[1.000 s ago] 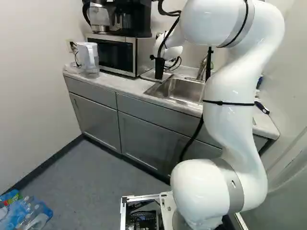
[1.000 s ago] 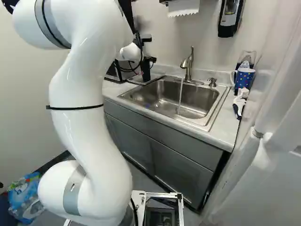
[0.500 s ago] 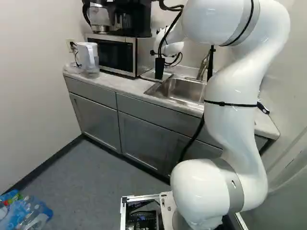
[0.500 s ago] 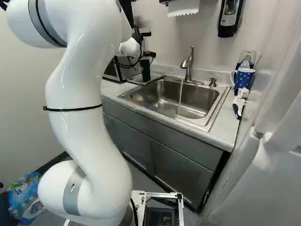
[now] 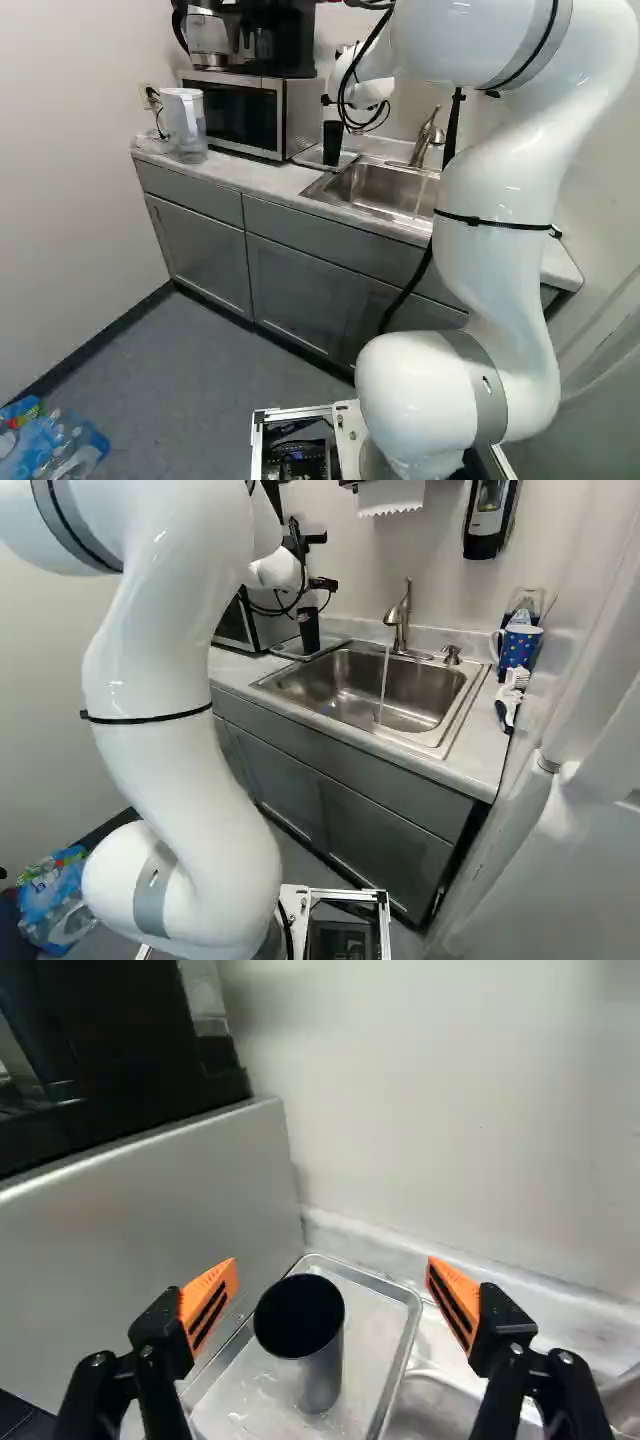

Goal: Rinse the cup and place it in the tray

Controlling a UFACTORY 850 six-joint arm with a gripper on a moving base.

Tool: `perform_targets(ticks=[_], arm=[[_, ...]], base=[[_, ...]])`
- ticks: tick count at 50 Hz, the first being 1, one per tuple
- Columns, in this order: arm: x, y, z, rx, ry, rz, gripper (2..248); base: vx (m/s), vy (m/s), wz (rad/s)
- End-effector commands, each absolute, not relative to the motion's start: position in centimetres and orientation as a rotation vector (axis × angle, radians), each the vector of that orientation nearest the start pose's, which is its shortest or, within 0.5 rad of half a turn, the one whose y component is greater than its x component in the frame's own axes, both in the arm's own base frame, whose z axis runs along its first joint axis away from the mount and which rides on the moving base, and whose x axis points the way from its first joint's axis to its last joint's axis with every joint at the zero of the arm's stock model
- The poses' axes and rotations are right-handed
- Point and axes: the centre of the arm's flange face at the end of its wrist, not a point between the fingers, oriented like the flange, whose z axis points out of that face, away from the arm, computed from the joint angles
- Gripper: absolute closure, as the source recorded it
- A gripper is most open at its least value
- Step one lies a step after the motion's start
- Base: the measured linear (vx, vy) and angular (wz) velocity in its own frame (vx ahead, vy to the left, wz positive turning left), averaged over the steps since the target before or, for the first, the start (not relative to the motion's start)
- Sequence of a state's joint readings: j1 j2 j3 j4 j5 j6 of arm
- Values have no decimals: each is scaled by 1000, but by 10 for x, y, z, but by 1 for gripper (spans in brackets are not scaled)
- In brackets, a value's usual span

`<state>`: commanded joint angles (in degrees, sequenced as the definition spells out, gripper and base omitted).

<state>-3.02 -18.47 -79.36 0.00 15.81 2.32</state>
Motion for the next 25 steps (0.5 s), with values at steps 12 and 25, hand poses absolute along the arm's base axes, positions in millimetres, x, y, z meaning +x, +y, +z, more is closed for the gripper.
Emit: perform_targets(ticks=[12, 25], arm=[[645, -49, 651, -2465, 143, -1977, 3], [635, -64, 663, -2482, 175, -1979, 3]], base=[[0, 0, 0], [0, 0, 0]])
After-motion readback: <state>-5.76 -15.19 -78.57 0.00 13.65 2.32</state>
